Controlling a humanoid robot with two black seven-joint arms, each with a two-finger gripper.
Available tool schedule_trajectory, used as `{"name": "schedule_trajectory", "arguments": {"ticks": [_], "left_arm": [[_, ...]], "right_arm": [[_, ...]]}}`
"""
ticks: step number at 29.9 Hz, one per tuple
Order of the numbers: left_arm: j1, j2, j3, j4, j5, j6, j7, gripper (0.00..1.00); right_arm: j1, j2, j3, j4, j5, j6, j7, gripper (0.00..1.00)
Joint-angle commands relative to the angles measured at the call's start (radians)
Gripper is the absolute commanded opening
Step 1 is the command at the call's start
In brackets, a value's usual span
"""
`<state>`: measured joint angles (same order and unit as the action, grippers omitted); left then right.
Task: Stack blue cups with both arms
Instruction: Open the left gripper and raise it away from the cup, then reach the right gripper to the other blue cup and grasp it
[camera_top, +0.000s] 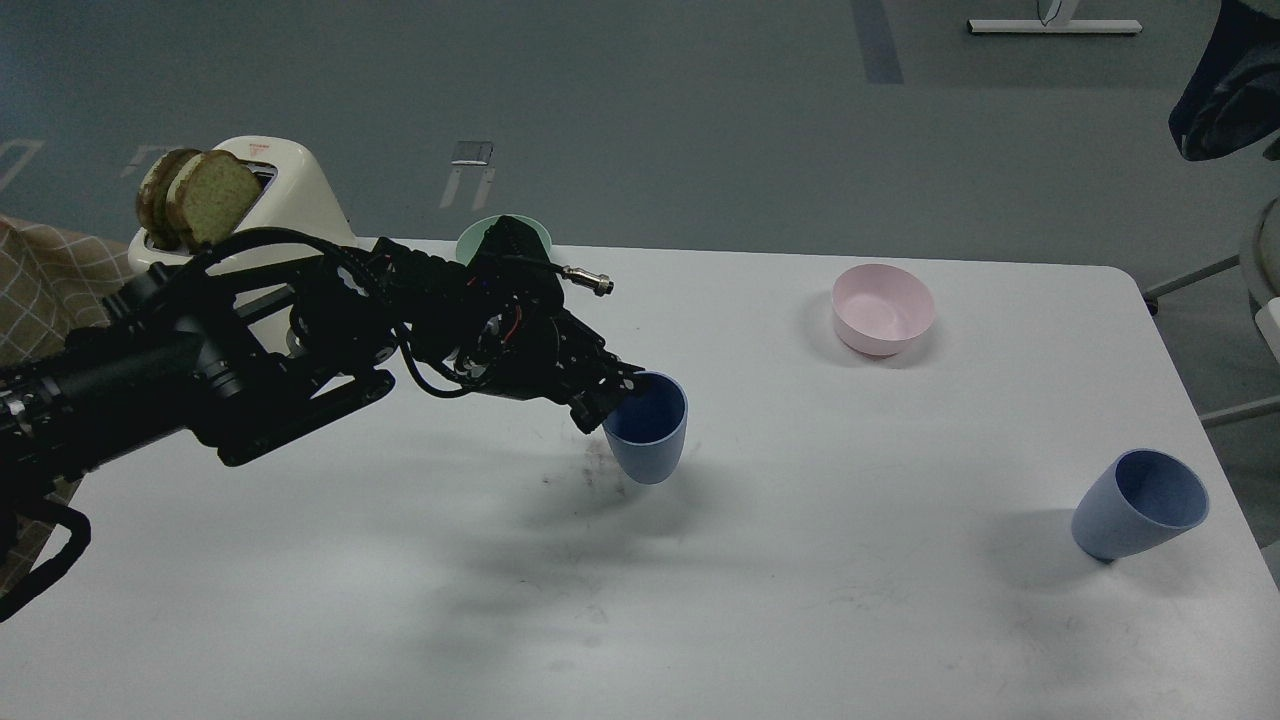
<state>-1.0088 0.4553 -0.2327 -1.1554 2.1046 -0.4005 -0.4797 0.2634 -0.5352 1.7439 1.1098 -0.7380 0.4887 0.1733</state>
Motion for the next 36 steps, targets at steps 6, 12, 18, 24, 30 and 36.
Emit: {"name": "schedule_trajectory", "arguments": {"ticks": [6,12,18,24,30,36], "left_arm": [[0.006,-0.058,0.033,0.066,0.0,0.0,0.007,0.0],[-0.004,-0.056,0.032,0.062,-0.011,0.0,0.013,0.63],[-0.007,-0.035,-0.008,0.049,-0.095,0.009,0.006,0.83],[0.007,0.025,-0.194,0.066,-0.563,0.019,0.012,0.98],[0.056,0.037,-0.388,0.178,-1.013,0.043,0.003,0.98],[0.151,0.042,-0.556,0.261,-1.482,0.032,0.013,0.98]], "right_arm": [[-0.015,0.0,0.0,0.004,0.0,0.0,0.0,1.0],[-0.021,-0.002,0.0,0.004,0.0,0.0,0.0,1.0],[-0.065,-0.034,-0.003,0.057,-0.006,0.0,-0.012,1.0],[-0.206,-0.225,-0.02,0.183,-0.03,0.0,-0.014,1.0],[-0.303,-0.315,-0.018,0.252,-0.321,0.0,-0.005,1.0],[-0.312,-0.312,-0.021,0.278,-0.791,0.0,0.02,1.0]]}}
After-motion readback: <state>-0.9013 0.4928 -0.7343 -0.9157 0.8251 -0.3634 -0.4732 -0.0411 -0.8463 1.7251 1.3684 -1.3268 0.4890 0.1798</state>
